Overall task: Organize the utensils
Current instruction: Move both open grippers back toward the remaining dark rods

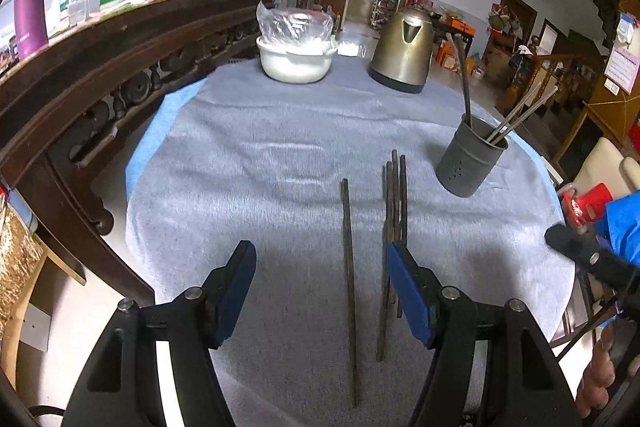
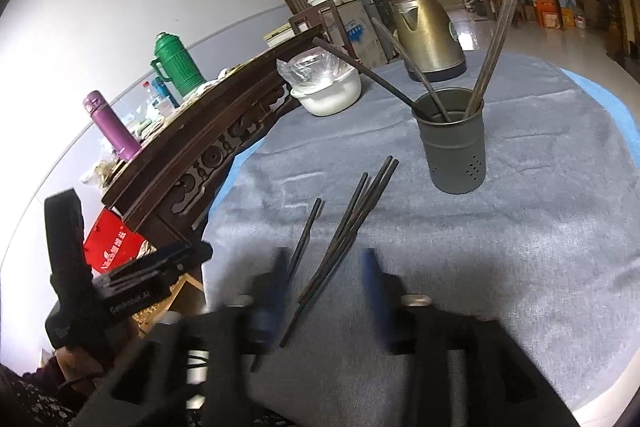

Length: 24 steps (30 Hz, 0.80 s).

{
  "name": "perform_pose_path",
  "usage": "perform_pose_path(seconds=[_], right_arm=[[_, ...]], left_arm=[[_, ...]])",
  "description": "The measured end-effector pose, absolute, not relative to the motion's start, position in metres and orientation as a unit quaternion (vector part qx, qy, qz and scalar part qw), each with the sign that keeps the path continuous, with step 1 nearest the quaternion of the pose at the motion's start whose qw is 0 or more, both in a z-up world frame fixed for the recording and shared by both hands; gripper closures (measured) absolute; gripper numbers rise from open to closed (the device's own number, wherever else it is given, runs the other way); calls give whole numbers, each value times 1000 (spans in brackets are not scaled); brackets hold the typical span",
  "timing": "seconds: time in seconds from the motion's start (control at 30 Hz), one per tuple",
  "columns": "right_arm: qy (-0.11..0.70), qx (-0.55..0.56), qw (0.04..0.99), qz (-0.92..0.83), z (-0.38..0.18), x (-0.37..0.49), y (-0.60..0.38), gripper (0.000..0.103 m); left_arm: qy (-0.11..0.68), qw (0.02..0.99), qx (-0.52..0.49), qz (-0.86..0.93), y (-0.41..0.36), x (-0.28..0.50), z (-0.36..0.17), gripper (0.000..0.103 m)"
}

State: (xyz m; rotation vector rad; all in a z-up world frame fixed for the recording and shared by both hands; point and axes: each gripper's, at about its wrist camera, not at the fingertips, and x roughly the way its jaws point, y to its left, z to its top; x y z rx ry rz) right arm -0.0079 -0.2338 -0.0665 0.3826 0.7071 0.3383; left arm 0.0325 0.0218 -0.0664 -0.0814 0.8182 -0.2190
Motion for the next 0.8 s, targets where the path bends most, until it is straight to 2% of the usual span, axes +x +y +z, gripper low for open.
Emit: perform_pose_path(seconds=[0.53, 0.63, 0.67, 0.8], right_arm=[[343, 192, 911, 121, -71, 4, -232, 40], [342, 197, 911, 118, -72, 7, -233, 54], [345, 198, 910, 119, -72, 10, -234, 62], [356, 193, 906, 120, -76, 25, -229, 64]], left_arm=[[409, 907, -48, -87, 40, 55, -77, 34], [410, 907, -41, -89, 42, 64, -75, 34], [412, 906, -38, -90, 42, 66, -76, 34], [435, 895, -41, -95, 42, 76, -85, 34]])
